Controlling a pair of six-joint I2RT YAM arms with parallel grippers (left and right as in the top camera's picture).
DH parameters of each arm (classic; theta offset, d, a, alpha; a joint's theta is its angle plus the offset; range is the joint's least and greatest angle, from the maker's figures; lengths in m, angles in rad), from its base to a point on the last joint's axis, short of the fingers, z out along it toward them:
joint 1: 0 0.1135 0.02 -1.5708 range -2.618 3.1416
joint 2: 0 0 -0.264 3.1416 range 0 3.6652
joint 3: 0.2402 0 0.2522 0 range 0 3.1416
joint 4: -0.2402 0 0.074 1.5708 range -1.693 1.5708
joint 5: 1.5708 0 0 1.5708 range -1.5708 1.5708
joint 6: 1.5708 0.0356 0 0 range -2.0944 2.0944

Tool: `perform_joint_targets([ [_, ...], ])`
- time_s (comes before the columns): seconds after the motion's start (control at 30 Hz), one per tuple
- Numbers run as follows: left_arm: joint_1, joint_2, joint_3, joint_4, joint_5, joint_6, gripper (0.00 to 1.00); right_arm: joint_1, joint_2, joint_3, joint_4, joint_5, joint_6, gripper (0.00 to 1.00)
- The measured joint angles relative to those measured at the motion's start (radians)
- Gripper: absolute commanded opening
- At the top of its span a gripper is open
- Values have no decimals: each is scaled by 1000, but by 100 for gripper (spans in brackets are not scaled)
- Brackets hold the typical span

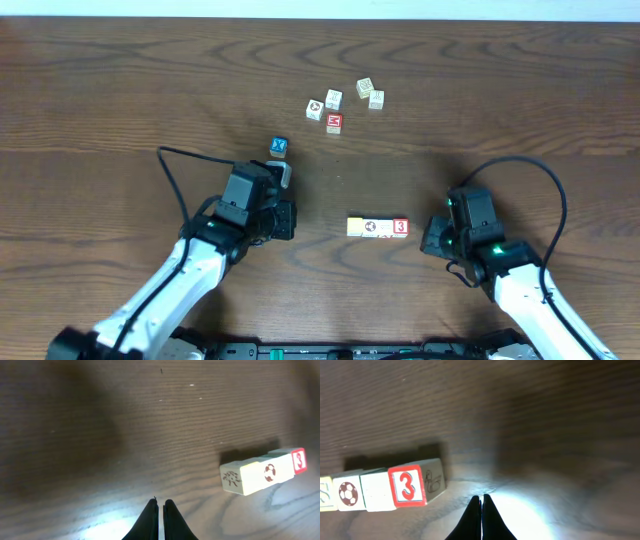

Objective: Lift 4 blocks
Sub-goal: 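Move the left gripper to the row's left end, right gripper to right end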

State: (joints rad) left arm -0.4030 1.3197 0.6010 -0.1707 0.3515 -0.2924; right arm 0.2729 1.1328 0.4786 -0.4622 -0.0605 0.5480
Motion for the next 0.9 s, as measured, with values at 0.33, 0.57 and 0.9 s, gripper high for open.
perform_joint_targets([
  [0.33, -35, 169, 0, 136, 81, -6, 7, -1, 8, -64, 136, -108, -42, 1],
  [0.57, -90, 207, 0, 178, 97, -23, 7, -1, 78, -65, 190, -135, -87, 1],
  [0.9, -95, 208, 0, 210, 99, -42, 7, -2, 227, -66, 332, -179, -129, 1],
])
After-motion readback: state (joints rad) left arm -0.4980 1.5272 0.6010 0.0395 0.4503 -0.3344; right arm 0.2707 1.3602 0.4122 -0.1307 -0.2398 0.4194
